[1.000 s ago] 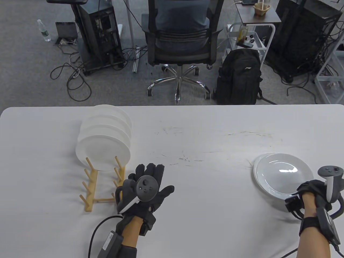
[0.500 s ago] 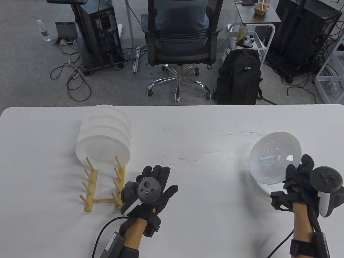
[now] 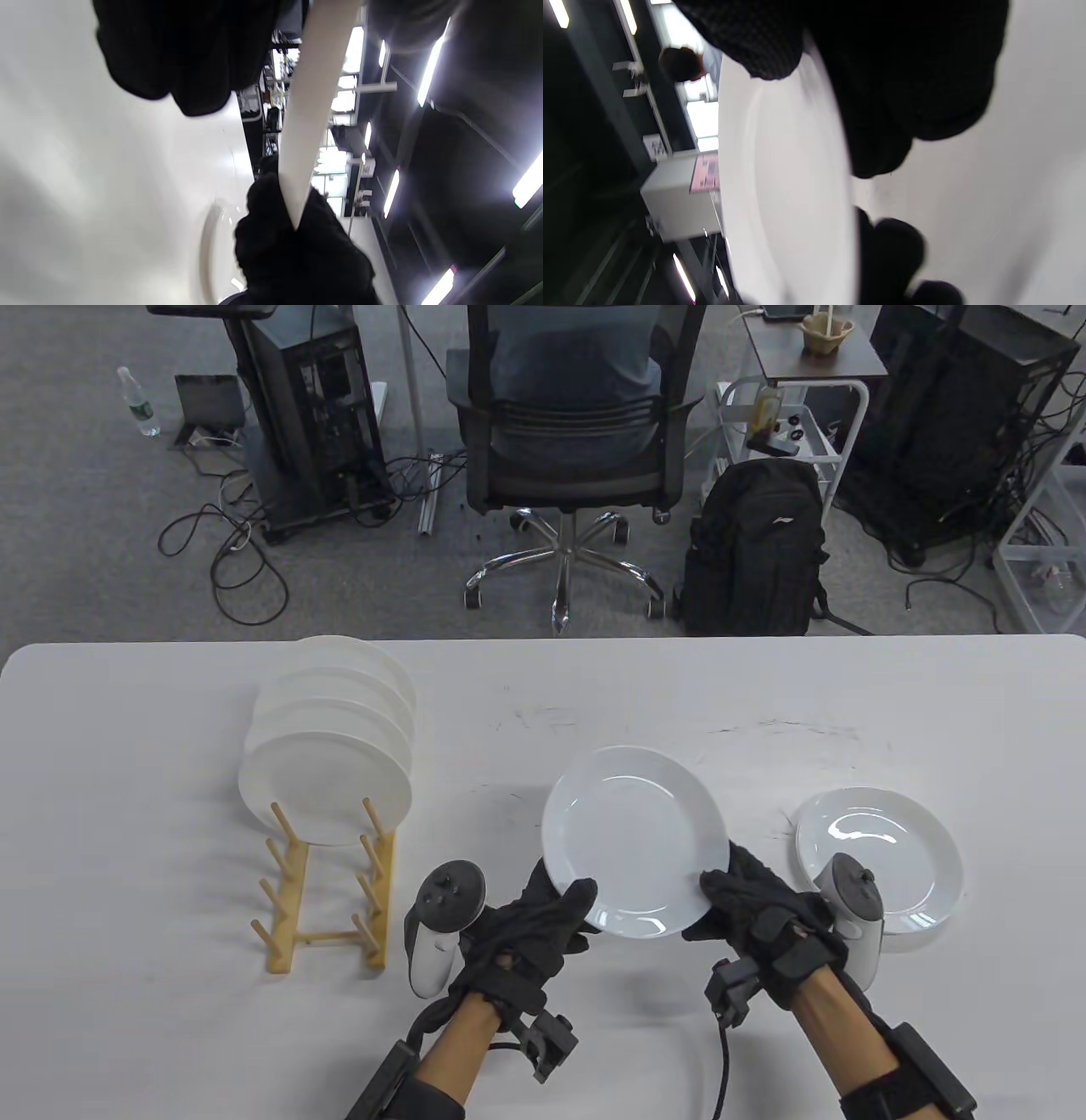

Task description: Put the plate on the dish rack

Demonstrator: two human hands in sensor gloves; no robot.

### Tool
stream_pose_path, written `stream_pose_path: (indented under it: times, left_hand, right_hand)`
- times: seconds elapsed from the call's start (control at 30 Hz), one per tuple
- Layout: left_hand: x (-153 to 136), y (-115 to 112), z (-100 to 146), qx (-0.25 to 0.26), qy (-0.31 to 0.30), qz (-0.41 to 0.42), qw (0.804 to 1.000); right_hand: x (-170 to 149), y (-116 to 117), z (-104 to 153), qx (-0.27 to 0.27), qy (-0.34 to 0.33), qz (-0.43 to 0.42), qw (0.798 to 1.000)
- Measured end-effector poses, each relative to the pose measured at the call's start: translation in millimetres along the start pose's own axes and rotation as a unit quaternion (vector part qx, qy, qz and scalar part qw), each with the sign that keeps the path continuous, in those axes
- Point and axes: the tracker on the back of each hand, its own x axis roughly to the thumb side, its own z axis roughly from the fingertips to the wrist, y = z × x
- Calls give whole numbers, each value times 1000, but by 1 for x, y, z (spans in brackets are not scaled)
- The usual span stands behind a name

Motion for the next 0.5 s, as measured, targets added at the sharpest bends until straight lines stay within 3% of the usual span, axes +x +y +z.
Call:
stream_pose_path:
  times: [0.1, 0.2, 0.27, 0.37, 0.4, 0.47, 0.5]
  left_hand:
    - [10, 18, 8, 70, 3, 58, 996]
    - [44, 42, 21, 132, -39, -107, 985]
    - [70, 56, 29, 184, -62, -196, 961]
    - [113, 77, 34, 237, -111, -317, 912]
    - [130, 85, 37, 254, -130, -375, 882]
    - [156, 97, 41, 263, -173, -455, 833]
    - [164, 101, 42, 269, -182, -477, 817]
  right_hand:
    - [18, 0, 6, -40, -44, 115, 992]
    - [34, -13, 13, -100, -64, 289, 950]
    - [36, -22, 14, -120, -55, 348, 928]
    - [33, -37, 9, -126, -9, 434, 892]
    - [31, -43, 7, -139, -2, 467, 873]
    - [28, -53, 5, -146, 19, 502, 852]
    - [27, -56, 5, -150, 25, 506, 849]
